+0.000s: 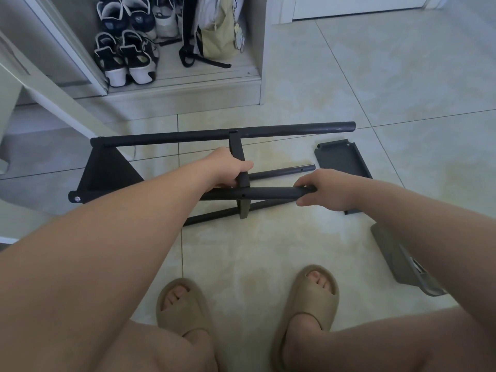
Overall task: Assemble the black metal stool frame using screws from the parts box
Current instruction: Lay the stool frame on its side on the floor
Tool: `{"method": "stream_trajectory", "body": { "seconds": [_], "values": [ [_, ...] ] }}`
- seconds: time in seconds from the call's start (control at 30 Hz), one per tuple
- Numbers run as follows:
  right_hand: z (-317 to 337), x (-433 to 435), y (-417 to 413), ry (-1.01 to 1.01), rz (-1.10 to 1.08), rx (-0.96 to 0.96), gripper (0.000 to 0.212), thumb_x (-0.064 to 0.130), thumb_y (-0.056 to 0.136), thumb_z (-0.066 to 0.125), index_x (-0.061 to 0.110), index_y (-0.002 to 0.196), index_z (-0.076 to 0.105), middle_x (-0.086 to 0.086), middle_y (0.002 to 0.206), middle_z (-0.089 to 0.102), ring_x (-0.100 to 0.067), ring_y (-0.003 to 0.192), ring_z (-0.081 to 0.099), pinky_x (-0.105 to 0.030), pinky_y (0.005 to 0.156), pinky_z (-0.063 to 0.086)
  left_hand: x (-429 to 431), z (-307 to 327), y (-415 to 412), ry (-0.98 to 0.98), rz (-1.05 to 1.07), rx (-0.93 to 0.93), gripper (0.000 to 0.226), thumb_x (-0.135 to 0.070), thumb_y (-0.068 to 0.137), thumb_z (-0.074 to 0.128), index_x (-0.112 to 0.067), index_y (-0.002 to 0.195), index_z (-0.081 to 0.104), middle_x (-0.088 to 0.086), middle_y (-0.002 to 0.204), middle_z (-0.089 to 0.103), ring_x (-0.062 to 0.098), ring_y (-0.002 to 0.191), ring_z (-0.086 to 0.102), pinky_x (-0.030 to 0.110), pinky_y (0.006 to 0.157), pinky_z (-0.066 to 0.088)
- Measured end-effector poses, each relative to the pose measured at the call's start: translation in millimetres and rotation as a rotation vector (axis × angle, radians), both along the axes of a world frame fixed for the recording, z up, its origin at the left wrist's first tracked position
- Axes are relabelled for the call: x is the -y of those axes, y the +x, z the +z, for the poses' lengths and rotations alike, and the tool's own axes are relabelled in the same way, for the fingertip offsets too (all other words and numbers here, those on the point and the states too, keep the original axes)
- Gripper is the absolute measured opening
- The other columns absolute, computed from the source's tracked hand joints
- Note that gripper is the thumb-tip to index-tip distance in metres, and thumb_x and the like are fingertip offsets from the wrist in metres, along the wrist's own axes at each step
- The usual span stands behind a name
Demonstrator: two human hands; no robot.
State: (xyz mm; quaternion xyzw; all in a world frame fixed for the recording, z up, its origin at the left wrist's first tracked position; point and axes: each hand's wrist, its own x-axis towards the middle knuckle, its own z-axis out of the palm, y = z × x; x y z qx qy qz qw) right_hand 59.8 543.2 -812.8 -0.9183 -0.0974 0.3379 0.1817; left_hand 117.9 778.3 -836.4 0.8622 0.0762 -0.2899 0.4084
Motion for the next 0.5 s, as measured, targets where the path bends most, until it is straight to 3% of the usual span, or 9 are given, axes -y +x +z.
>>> {"method": "stream_trajectory", "body": {
  "seconds": [0.07,0.17,0.27,0.4,0.5],
  "values": [
    [-1,-1,2,-0.004,-0.013,0.032,0.015,0.036,0.097,0.064,0.036,0.085,0.055,0.004,0.081,0.057,-0.014,0.067,0.052,-0.028,0.061,0.040,-3,0,0,0.054,-0.035,-0.007,0.017,-0.031,0.095,0.065,-0.016,0.091,0.062,0.017,0.113,0.069,0.034,0.106,0.067,0.044,0.095,0.055],
    [-3,-3,4,-0.023,-0.040,0.063,0.008,0.036,0.096,0.066,0.032,0.095,0.059,0.004,0.088,0.061,-0.009,0.064,0.052,-0.024,0.054,0.038,-9,-3,-1,0.036,0.008,-0.006,0.032,-0.044,0.092,0.064,-0.013,0.099,0.064,0.014,0.100,0.073,0.031,0.093,0.070,0.042,0.089,0.053],
    [-3,-5,7,-0.020,-0.055,0.053,0.018,0.036,0.093,0.070,0.029,0.108,0.062,0.004,0.099,0.064,-0.010,0.065,0.055,-0.020,0.050,0.041,-10,-6,-3,0.019,-0.018,0.002,0.037,-0.048,0.091,0.063,-0.011,0.097,0.066,0.011,0.093,0.074,0.031,0.091,0.071,0.045,0.092,0.054],
    [-2,-8,11,0.005,-0.102,0.055,0.027,0.034,0.092,0.072,0.026,0.116,0.065,0.013,0.095,0.060,-0.019,0.084,0.063,-0.031,0.073,0.052,-11,-6,0,0.026,-0.012,0.032,0.043,-0.051,0.089,0.062,-0.010,0.097,0.067,0.012,0.094,0.074,0.032,0.090,0.070,0.046,0.094,0.053],
    [-6,-12,11,-0.005,-0.081,0.084,0.023,0.035,0.094,0.068,0.024,0.114,0.065,0.006,0.089,0.061,-0.013,0.075,0.057,-0.030,0.068,0.046,-13,-7,2,0.008,-0.002,0.036,0.047,-0.052,0.087,0.063,-0.008,0.101,0.069,0.014,0.100,0.075,0.034,0.096,0.071,0.048,0.097,0.052]
  ]
}}
